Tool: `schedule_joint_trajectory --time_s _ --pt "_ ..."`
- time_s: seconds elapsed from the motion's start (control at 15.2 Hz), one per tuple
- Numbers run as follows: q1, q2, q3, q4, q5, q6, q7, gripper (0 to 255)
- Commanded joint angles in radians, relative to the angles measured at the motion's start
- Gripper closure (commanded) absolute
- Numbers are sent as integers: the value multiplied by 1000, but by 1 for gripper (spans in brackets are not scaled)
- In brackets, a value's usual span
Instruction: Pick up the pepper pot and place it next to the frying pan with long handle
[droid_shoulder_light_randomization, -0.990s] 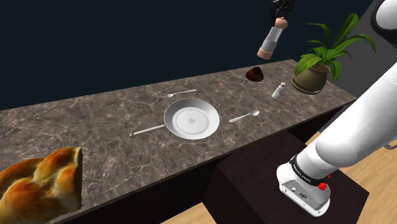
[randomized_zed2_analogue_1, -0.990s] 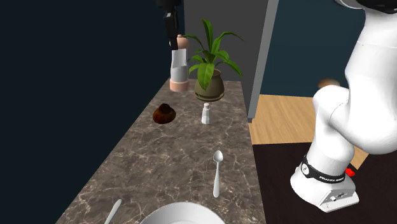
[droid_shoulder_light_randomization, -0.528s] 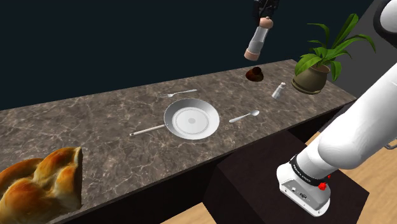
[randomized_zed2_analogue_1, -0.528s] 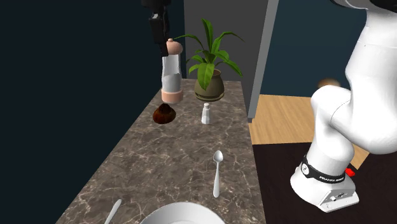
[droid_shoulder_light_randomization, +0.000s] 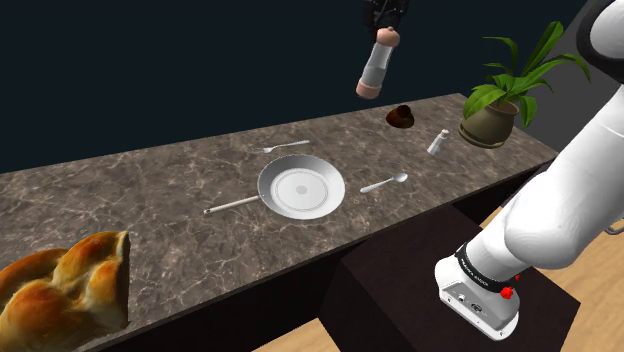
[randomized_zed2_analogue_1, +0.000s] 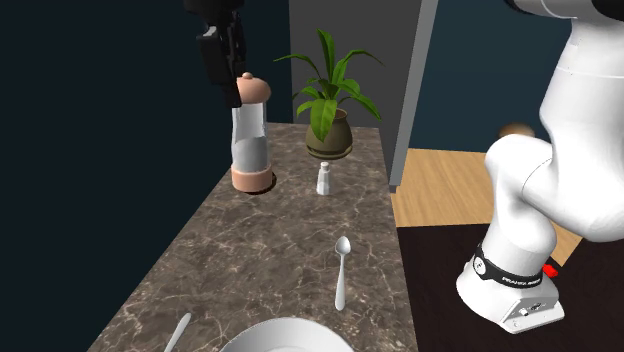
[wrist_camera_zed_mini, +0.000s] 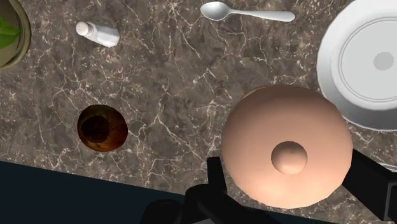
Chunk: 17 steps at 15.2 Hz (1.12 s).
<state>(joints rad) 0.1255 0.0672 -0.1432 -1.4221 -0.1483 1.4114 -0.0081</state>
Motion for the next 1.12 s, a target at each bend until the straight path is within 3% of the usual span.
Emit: schedule_joint_trajectory --time_s 0.0,0.26,1.06 --pt "21 32 19 41 6 -15 41 255" --pt "74 108 59 147 16 -58 131 255" --pt "74 51 60 -95 14 125 156 255"
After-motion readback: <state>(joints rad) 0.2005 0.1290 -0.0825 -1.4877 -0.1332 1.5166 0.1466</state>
